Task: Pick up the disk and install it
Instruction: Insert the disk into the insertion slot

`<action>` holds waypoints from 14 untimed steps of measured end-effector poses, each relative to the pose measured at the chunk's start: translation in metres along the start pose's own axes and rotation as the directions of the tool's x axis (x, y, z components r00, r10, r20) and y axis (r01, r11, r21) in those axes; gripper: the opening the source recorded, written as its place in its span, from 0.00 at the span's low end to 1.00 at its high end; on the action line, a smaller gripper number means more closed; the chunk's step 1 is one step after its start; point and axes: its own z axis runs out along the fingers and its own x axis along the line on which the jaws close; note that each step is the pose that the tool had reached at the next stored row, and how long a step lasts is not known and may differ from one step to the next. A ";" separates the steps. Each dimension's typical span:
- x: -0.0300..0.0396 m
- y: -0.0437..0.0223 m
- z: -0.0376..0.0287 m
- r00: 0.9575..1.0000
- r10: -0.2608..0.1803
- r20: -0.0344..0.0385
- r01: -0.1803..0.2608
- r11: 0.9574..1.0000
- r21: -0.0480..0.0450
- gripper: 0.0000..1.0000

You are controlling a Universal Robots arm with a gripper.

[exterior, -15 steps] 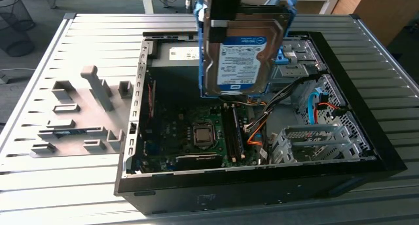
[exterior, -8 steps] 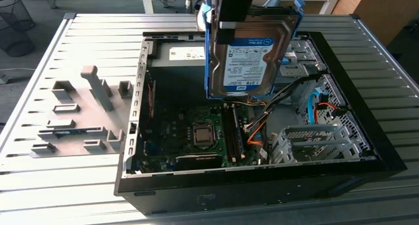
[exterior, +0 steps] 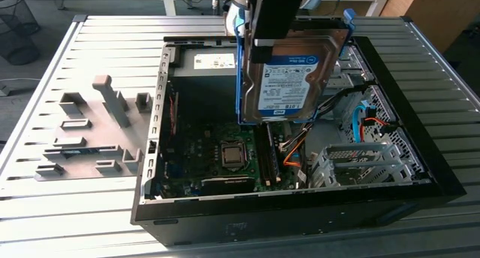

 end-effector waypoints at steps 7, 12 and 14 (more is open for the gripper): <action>0.0005 -0.0154 0.0014 1.000 0.000 0.000 0.000 1.000 0.000 0.37; 0.0001 -0.0255 0.0022 1.000 0.000 0.000 0.000 1.000 0.000 0.37; 0.0001 -0.0256 0.0021 1.000 0.000 0.000 0.000 1.000 0.000 0.37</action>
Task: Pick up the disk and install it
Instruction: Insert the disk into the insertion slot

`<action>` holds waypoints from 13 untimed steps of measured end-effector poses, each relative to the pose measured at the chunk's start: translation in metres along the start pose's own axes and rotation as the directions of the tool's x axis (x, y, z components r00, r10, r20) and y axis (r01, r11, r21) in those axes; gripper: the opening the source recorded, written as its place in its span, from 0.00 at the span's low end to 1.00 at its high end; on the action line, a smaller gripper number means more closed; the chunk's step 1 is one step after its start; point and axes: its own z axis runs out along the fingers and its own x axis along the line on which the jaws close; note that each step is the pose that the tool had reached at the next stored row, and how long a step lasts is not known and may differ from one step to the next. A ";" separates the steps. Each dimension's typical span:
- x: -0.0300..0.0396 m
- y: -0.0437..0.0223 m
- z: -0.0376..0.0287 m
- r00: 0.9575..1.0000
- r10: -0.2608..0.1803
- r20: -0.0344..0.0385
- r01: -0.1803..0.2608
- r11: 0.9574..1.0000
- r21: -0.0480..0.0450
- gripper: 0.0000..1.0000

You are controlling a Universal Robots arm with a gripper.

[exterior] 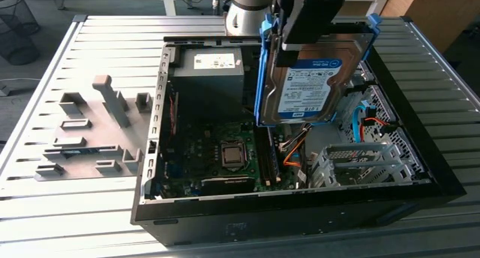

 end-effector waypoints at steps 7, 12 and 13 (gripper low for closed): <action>0.0000 -0.0002 0.0000 1.000 0.000 0.000 0.000 1.000 0.000 0.37; 0.0072 -0.0005 0.0005 1.000 0.000 0.000 0.000 1.000 0.000 0.37; 0.0094 -0.0008 0.0008 1.000 0.000 0.000 0.000 1.000 0.000 0.37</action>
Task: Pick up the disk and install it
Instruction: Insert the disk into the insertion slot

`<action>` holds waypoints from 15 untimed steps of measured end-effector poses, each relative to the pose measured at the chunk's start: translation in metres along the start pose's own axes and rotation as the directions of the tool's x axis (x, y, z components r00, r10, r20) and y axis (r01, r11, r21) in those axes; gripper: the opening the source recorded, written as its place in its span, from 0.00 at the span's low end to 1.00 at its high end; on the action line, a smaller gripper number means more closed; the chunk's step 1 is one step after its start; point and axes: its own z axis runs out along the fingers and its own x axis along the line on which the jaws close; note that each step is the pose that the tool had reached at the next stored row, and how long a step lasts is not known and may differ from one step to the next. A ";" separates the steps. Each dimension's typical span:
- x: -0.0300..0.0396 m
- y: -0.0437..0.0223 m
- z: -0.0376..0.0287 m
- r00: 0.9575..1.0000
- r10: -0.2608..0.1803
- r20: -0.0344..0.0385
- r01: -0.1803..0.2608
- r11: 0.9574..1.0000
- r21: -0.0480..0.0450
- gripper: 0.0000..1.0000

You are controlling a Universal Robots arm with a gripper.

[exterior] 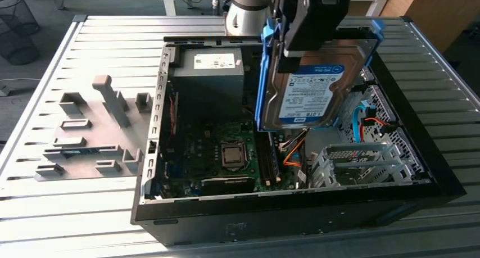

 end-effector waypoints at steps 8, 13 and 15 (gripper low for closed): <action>0.0075 -0.0164 0.0018 1.000 0.000 0.000 0.000 1.000 -0.002 0.37; 0.0076 -0.0201 0.0021 1.000 0.000 0.000 0.000 1.000 -0.002 0.37; 0.0076 -0.0201 0.0021 1.000 0.000 0.000 0.000 1.000 -0.002 0.37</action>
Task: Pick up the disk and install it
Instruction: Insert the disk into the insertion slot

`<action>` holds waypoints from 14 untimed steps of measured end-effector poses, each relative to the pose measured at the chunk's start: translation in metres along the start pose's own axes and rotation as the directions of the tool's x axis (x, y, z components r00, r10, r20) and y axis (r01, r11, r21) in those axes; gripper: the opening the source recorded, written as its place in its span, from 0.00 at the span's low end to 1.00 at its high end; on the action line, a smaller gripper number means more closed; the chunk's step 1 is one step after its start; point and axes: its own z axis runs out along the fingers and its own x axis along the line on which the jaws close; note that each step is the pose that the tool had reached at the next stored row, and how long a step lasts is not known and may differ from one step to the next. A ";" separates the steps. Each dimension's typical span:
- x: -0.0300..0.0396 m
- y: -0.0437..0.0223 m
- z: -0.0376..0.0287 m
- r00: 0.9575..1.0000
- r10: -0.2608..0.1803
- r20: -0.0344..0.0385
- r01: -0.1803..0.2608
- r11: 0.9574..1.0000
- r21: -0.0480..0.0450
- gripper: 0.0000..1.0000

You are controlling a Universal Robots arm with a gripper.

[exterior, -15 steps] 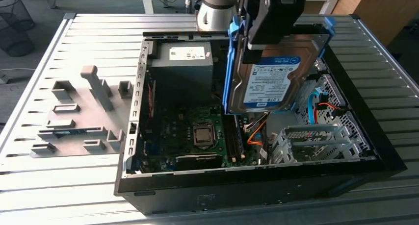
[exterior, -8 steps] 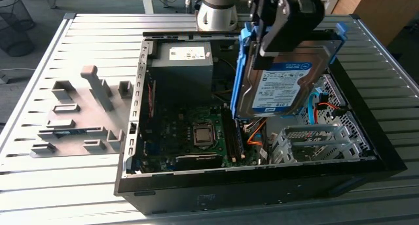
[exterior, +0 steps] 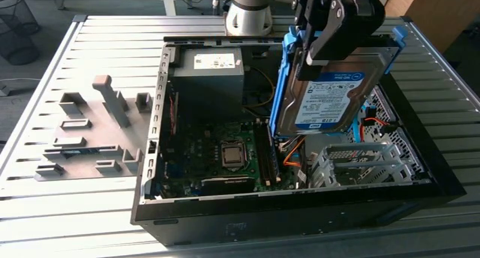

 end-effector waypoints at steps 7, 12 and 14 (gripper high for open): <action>0.0000 -0.0001 0.0000 1.000 0.000 0.000 0.000 1.000 0.000 0.37; -0.0001 -0.0046 0.0002 1.000 0.000 0.000 0.000 1.000 0.000 0.37; -0.0004 -0.0092 0.0002 1.000 0.000 0.000 0.000 1.000 0.000 0.37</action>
